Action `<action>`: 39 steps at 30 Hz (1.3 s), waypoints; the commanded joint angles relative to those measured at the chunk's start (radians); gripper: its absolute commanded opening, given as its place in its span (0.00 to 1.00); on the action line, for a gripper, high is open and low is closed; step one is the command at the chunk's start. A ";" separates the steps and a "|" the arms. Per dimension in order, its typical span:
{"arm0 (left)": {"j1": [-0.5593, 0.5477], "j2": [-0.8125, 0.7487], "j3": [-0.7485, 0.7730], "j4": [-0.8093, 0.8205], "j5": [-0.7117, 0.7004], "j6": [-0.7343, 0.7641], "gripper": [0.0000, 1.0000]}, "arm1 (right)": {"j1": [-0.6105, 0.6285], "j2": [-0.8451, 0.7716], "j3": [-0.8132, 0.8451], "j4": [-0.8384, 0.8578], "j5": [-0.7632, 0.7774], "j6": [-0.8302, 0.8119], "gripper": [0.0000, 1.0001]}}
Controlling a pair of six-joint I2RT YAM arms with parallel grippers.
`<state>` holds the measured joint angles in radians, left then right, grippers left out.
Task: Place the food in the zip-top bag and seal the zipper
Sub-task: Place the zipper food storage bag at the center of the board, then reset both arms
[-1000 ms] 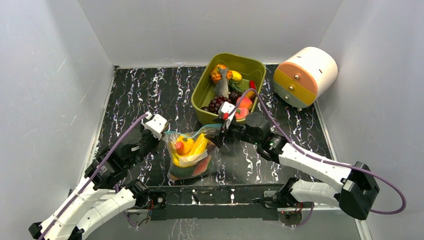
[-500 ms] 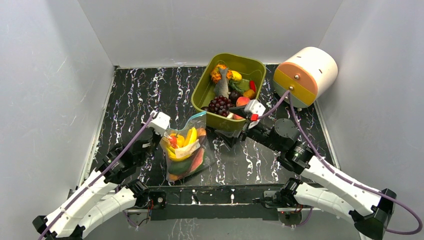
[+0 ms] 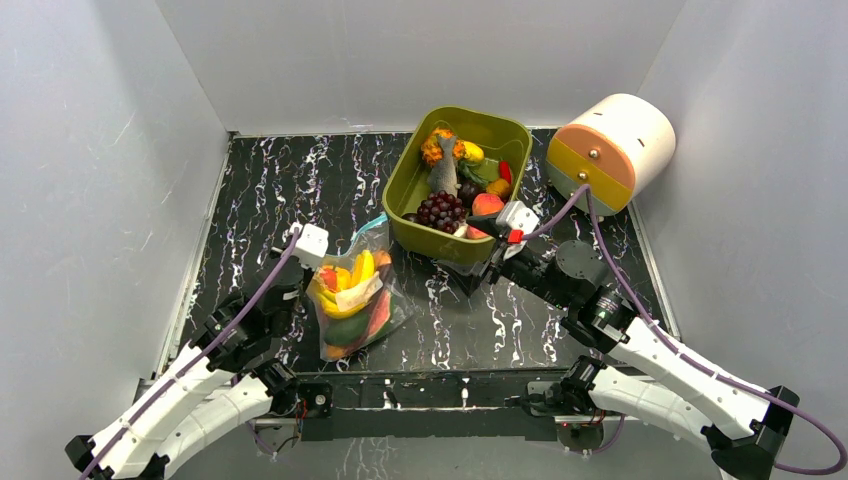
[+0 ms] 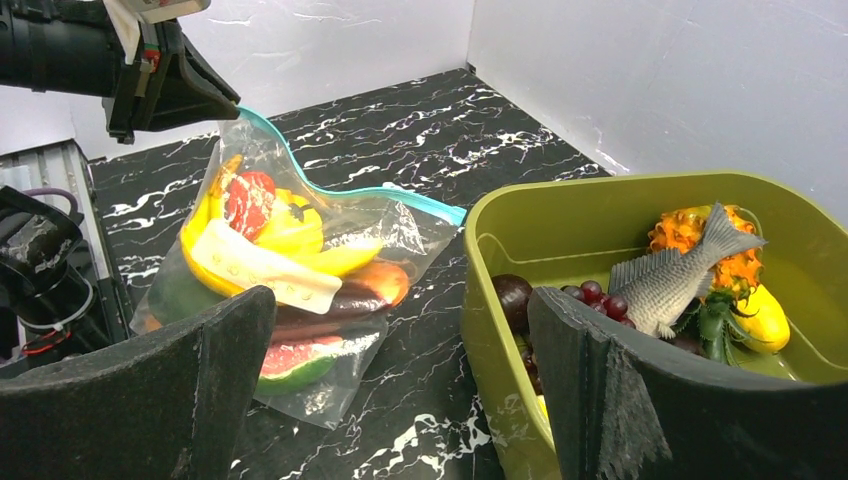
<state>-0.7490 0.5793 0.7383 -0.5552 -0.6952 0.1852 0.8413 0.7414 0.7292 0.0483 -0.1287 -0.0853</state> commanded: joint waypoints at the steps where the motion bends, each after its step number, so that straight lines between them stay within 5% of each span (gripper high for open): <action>1: 0.003 0.006 0.000 0.008 -0.061 -0.002 0.00 | -0.001 -0.011 0.016 0.018 0.014 -0.005 0.98; 5: 0.002 0.008 0.004 0.010 -0.067 -0.004 0.06 | -0.001 -0.014 0.008 0.014 0.023 0.012 0.98; 7: 0.003 0.011 0.012 0.001 -0.078 -0.016 0.29 | -0.001 -0.014 0.002 0.010 0.033 0.022 0.98; 18: 0.002 0.035 0.086 -0.022 -0.020 -0.079 0.71 | -0.001 -0.009 -0.002 -0.046 0.128 0.160 0.98; 20: 0.002 0.048 0.110 -0.022 0.021 -0.095 0.95 | -0.001 0.002 0.018 -0.087 0.192 0.206 0.98; 21: 0.002 0.053 0.122 -0.020 0.049 -0.099 0.98 | -0.001 0.008 0.033 -0.114 0.230 0.237 0.98; 32: 0.002 0.022 0.158 0.116 0.465 -0.335 0.98 | -0.001 0.046 0.148 -0.329 0.394 0.492 0.98; 39: 0.002 0.044 0.160 0.141 0.482 -0.610 0.98 | -0.001 0.029 0.143 -0.393 0.474 0.590 0.98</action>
<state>-0.7490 0.6052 0.8650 -0.4435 -0.2565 -0.2302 0.8417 0.7925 0.8303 -0.3187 0.2619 0.4107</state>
